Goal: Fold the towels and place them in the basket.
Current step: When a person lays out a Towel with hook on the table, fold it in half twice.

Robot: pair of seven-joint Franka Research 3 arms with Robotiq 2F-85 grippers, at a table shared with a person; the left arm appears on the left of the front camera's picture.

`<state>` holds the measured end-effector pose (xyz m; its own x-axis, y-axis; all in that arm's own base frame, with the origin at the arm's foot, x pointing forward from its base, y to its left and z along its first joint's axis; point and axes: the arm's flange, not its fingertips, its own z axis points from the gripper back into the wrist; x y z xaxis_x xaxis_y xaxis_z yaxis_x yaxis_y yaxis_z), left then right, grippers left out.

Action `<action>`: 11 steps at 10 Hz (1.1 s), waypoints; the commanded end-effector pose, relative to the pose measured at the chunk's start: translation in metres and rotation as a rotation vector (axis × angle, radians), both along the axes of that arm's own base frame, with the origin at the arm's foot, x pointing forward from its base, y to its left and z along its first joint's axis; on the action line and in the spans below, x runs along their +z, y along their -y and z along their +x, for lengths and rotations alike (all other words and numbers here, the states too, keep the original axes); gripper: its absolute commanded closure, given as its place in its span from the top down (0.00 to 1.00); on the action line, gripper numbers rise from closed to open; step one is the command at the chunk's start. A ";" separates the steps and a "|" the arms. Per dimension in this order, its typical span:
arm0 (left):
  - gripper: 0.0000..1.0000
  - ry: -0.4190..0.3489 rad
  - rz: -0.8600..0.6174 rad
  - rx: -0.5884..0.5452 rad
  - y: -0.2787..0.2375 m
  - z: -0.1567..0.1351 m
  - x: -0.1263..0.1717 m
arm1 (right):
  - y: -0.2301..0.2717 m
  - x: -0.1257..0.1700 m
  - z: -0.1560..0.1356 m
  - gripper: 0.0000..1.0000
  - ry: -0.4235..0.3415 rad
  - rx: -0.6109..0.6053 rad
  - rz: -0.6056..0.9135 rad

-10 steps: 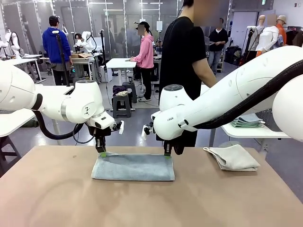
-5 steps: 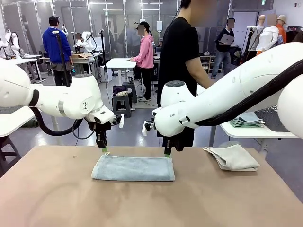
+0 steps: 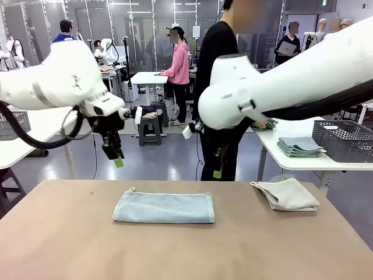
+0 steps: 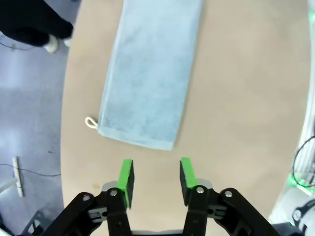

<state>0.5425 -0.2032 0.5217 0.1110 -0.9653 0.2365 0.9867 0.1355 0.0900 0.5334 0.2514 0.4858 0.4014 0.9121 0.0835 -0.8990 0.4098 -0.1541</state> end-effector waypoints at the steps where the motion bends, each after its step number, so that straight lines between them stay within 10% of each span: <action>1: 0.66 -0.011 -0.053 -0.034 -0.038 -0.015 0.004 | 0.017 0.009 -0.031 0.96 0.034 -0.250 0.082; 5: 0.66 -0.003 -0.346 -0.098 -0.115 -0.020 0.023 | 0.030 0.018 -0.057 0.93 -0.126 -0.606 0.159; 11: 0.66 -0.022 -0.614 -0.102 -0.209 -0.013 0.019 | 0.035 0.018 -0.063 0.93 -0.152 -0.596 0.181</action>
